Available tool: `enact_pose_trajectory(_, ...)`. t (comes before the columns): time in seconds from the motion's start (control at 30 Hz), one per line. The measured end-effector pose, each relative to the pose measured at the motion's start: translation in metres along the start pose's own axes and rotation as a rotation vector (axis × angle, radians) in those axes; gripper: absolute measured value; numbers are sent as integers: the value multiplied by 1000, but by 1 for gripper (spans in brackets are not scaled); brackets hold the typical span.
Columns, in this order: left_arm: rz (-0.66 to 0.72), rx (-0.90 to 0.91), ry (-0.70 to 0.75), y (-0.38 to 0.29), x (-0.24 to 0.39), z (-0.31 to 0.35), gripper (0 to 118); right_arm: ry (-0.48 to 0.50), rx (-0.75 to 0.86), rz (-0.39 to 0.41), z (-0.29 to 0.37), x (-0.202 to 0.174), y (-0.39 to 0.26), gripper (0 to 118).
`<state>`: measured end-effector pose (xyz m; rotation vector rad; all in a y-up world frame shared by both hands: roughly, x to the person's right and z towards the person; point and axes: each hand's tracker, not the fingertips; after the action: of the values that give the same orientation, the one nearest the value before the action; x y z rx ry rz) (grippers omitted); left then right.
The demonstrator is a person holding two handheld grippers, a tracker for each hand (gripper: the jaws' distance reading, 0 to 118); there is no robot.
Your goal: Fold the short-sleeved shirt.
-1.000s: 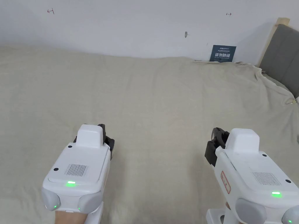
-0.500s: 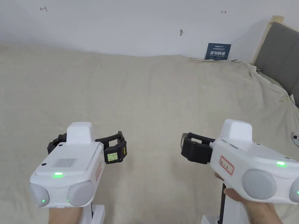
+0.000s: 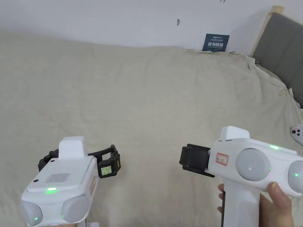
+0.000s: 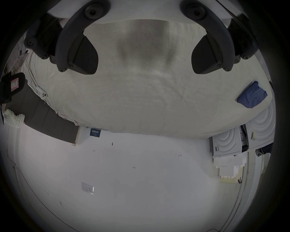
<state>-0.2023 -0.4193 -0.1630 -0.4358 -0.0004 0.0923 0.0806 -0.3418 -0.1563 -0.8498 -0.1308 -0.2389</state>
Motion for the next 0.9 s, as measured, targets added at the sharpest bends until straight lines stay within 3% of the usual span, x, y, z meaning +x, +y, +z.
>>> enact_pose_trajectory(0.2,7,-48,8,-3,-5,-16,118,-62,35,-24,-19,-7,-4,115)
enact_pose_trajectory(0.37,18,-109,43,-5,-11,-45,118,-135,-125,200,-71,-19,-10,115)
enact_pose_trajectory(0.43,13,-130,52,-5,-13,-60,118,-133,-144,198,-97,-14,-8,115)
enact_pose_trajectory(0.53,-8,-156,80,2,-16,-88,118,-167,-84,186,-131,-6,2,115)
enact_pose_trajectory(0.6,-29,-147,90,10,-19,-112,118,-184,31,237,-157,-2,15,115)
enact_pose_trajectory(0.67,-37,-147,120,20,-21,-142,118,-268,127,269,-183,3,26,115)
enact_pose_trajectory(0.73,-27,-145,135,29,-25,-175,118,-323,138,239,-212,6,44,115)
enact_pose_trajectory(0.9,34,-238,186,41,-36,-255,118,-291,94,69,-273,24,79,115)
